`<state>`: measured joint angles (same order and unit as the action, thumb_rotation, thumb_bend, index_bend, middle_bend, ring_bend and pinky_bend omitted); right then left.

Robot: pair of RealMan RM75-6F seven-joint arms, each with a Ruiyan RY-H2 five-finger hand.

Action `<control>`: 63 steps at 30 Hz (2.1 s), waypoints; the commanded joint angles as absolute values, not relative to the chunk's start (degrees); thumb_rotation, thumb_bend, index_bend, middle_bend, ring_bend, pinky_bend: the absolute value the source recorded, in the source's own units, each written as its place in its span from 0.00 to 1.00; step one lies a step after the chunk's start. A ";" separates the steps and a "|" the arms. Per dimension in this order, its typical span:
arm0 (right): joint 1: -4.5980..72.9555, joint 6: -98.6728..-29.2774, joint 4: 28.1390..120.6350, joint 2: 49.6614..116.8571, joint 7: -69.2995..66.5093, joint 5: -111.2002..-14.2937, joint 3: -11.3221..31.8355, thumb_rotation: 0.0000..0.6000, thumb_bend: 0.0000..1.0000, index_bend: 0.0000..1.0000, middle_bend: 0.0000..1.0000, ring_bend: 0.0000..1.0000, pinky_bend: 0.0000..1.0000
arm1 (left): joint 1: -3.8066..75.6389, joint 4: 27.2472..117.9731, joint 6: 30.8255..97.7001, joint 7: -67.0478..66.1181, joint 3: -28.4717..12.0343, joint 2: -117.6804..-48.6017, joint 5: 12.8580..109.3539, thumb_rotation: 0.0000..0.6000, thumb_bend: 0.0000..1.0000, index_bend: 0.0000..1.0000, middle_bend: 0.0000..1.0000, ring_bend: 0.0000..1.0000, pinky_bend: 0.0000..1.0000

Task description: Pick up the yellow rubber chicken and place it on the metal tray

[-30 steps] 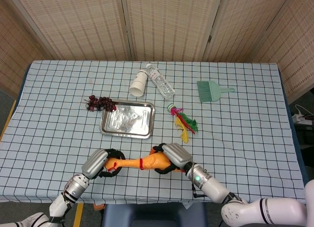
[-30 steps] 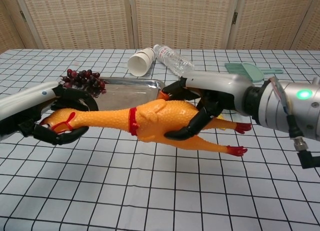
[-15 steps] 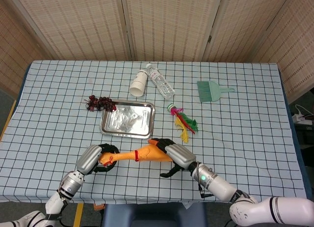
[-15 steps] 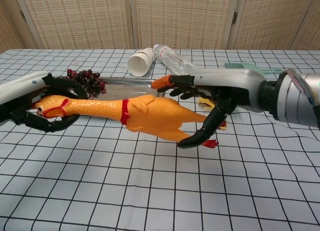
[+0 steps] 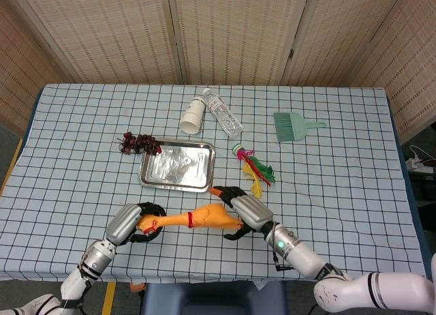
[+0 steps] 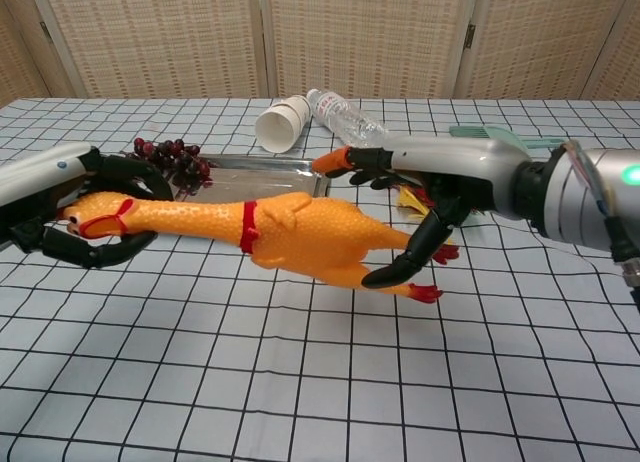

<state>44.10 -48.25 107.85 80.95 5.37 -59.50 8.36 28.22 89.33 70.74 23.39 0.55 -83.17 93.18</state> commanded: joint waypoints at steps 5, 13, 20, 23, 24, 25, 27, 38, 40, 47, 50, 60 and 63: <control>43.83 -49.71 107.03 82.84 4.69 -58.58 9.06 1.00 0.12 0.15 0.13 0.09 0.22 | 28.33 90.45 70.89 23.50 1.10 -83.11 94.08 1.00 0.82 0.83 0.64 0.44 0.50; 43.68 -47.60 107.67 82.75 0.17 -59.22 9.93 1.00 0.15 0.46 0.45 0.49 0.64 | 28.57 90.68 70.57 22.86 0.65 -83.66 93.47 1.00 0.82 0.83 0.64 0.44 0.51; 42.90 -48.93 107.84 82.97 -2.30 -62.43 10.79 1.00 0.25 0.79 0.70 0.77 0.93 | 28.84 90.68 70.08 22.50 -0.10 -83.71 92.37 1.00 0.81 0.83 0.64 0.44 0.50; 42.03 -51.61 107.61 84.26 -2.74 -64.34 11.15 1.00 0.35 0.94 0.80 0.91 1.00 | 28.91 90.70 69.86 22.59 -0.18 -83.59 92.10 1.00 0.81 0.83 0.64 0.44 0.50; 41.89 -52.02 107.40 84.53 -2.64 -64.92 11.00 1.00 0.37 0.96 0.81 0.95 1.00 | 28.94 90.68 69.83 22.68 -0.25 -83.57 92.02 1.00 0.81 0.83 0.64 0.44 0.50; 41.90 -52.06 107.31 84.55 -2.41 -65.16 10.89 1.00 0.40 0.98 0.81 0.98 1.00 | 28.95 90.67 69.81 22.73 -0.29 -83.57 91.97 1.00 0.81 0.83 0.64 0.44 0.51; 41.95 -52.22 107.14 84.76 -1.74 -65.40 10.63 1.00 0.42 0.98 0.82 1.00 1.00 | 29.02 90.69 69.75 23.01 -0.39 -83.55 91.88 1.00 0.81 0.83 0.64 0.44 0.50; 42.91 -48.22 108.24 82.59 -1.54 -63.48 9.67 1.00 0.28 0.10 0.24 0.31 0.40 | 29.33 90.54 69.24 23.51 -1.07 -83.41 90.88 1.00 0.81 0.83 0.64 0.44 0.51; 42.88 -48.20 107.70 82.52 -1.83 -64.60 9.56 1.00 0.23 0.00 0.06 0.16 0.25 | 29.38 90.22 69.28 23.76 -1.02 -83.33 91.09 1.00 0.81 0.83 0.64 0.44 0.51; 41.28 -49.31 108.04 80.73 -8.16 -70.41 10.04 1.00 0.12 0.00 0.00 0.00 0.00 | 29.27 89.02 69.47 24.92 -1.05 -83.26 90.93 1.00 0.81 0.83 0.64 0.44 0.51; 40.64 -49.91 108.71 79.30 -9.97 -71.79 10.29 1.00 0.11 0.00 0.00 0.00 0.00 | 29.51 89.13 68.96 26.29 -1.10 -82.77 90.76 1.00 0.81 0.83 0.64 0.44 0.50; 35.44 -54.77 112.97 69.83 -17.64 -80.18 8.46 1.00 0.10 0.00 0.00 0.00 0.00 | 32.08 85.58 64.15 30.61 -2.83 -82.19 87.83 1.00 0.81 0.83 0.64 0.44 0.50; 33.88 -56.31 112.83 67.09 -19.69 -82.21 7.49 1.00 0.10 0.00 0.00 0.00 0.00 | 33.72 83.70 61.71 30.95 -4.61 -82.79 85.78 1.00 0.81 0.83 0.64 0.44 0.49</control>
<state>35.17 -55.24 112.50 68.84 -18.15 -80.87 8.43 32.85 84.63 62.79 30.67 -3.69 -82.43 86.77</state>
